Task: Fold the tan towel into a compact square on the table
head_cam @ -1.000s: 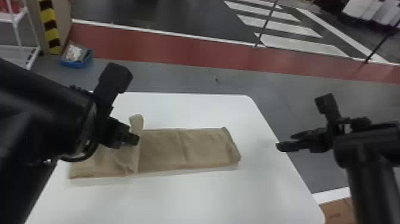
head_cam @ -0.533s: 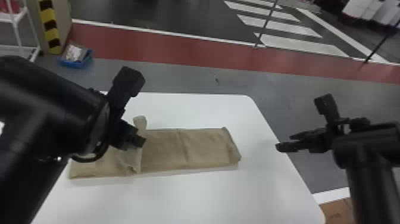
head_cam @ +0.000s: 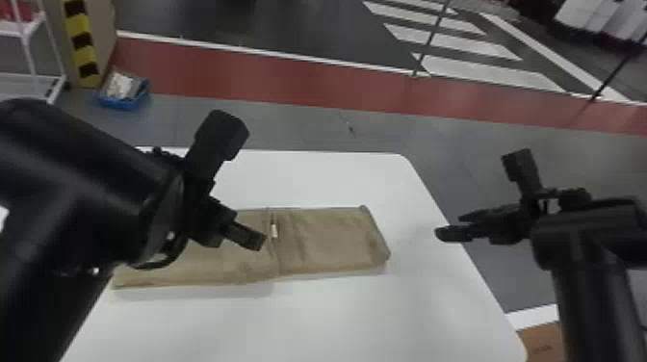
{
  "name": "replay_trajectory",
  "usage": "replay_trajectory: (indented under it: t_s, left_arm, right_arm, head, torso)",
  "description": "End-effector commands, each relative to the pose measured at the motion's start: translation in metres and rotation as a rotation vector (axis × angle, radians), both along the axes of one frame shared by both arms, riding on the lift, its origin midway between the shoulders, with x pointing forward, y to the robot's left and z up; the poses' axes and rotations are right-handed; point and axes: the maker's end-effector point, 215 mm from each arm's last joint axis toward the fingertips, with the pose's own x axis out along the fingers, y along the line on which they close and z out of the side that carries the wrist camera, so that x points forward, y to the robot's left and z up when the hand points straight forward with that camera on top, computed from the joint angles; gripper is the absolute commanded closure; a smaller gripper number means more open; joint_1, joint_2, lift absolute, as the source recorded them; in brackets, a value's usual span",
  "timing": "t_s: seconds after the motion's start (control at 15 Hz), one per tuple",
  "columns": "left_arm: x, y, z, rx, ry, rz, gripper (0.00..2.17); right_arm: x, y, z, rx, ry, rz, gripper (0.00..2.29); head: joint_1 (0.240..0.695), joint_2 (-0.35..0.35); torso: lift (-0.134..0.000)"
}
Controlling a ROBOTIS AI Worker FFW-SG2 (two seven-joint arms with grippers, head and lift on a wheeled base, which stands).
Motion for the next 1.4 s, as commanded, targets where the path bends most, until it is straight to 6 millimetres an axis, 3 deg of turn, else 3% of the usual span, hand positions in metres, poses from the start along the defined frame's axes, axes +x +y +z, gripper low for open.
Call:
replay_trajectory:
  t_s: [0.0, 0.2, 0.33, 0.53, 0.67, 0.8, 1.0, 1.13, 1.33]
  left_arm:
    - [0.000, 0.007, 0.003, -0.026, 0.001, 0.026, 0.03]
    - [0.003, 0.049, -0.003, -0.097, 0.040, 0.140, 0.03]
    - [0.000, 0.069, -0.006, -0.140, 0.063, 0.193, 0.04]
    - [0.000, 0.130, -0.017, -0.147, 0.084, 0.264, 0.04]
    - [-0.002, 0.168, -0.025, -0.134, 0.088, 0.324, 0.04]
    - [-0.004, 0.185, -0.029, -0.137, 0.091, 0.354, 0.04]
    - [-0.008, 0.200, -0.036, -0.146, 0.099, 0.379, 0.04]
    - [-0.013, 0.205, -0.043, -0.145, 0.108, 0.385, 0.04]
    - [-0.016, 0.216, -0.044, -0.148, 0.107, 0.406, 0.04]
  right_arm:
    - [0.001, 0.025, 0.012, 0.069, -0.025, -0.012, 0.17]
    - [0.005, 0.066, 0.031, 0.077, -0.064, 0.050, 0.17]
    - [-0.005, 0.095, 0.023, 0.146, 0.010, -0.001, 0.17]
    - [-0.023, 0.152, 0.005, 0.254, 0.120, -0.100, 0.16]
    - [-0.025, 0.177, 0.001, 0.287, 0.139, -0.111, 0.16]
    - [-0.010, 0.192, 0.016, 0.276, 0.110, -0.117, 0.15]
    - [0.011, 0.226, 0.026, 0.283, 0.075, -0.100, 0.16]
    - [0.025, 0.262, 0.035, 0.297, 0.063, -0.060, 0.16]
    - [0.024, 0.299, 0.023, 0.298, 0.097, -0.015, 0.16]
  head:
    - [0.695, -0.350]
    - [0.695, -0.350]
    - [0.695, -0.350]
    - [0.695, -0.350]
    - [0.695, -0.318]
    - [0.695, -0.228]
    - [0.695, -0.172]
    - [0.695, -0.123]
    - [0.695, -0.067]
  torso:
    - [-0.124]
    - [-0.124]
    - [-0.124]
    - [-0.124]
    - [-0.124]
    - [-0.124]
    - [-0.124]
    - [-0.124]
    - [-0.124]
